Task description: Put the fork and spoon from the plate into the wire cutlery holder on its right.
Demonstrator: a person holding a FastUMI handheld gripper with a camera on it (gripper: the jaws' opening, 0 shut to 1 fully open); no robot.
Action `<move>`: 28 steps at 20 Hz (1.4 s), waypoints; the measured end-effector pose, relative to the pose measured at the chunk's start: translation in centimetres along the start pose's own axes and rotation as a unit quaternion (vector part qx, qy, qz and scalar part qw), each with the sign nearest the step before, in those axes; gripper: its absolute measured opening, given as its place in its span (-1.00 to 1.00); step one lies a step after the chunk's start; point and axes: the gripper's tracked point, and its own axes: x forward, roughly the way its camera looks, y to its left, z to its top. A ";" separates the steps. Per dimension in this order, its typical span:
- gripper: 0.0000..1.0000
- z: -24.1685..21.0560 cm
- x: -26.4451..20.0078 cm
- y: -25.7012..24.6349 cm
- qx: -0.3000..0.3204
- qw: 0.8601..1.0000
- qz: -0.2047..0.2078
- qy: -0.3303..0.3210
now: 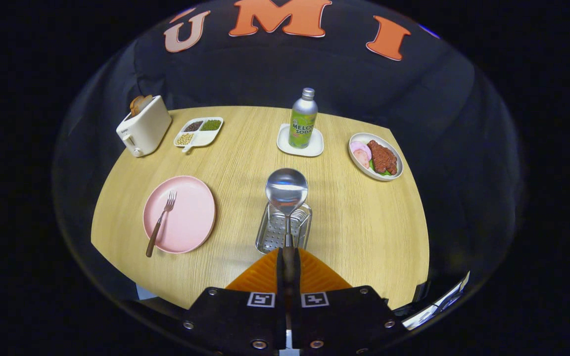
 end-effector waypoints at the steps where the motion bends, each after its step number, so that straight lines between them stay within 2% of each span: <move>1: -0.90 -0.2 0.2 -0.3 -0.009 1.000 -0.002 0.009; 7: -0.91 -1.3 1.5 -1.0 -0.037 0.997 0.001 0.071; 15: -0.88 -2.3 3.4 -1.8 -0.086 0.984 0.006 0.153; 23: -0.85 -1.3 4.9 -1.5 -0.095 0.982 -0.001 0.162; 28: -0.76 0.4 4.9 -0.8 -0.089 0.989 -0.010 0.114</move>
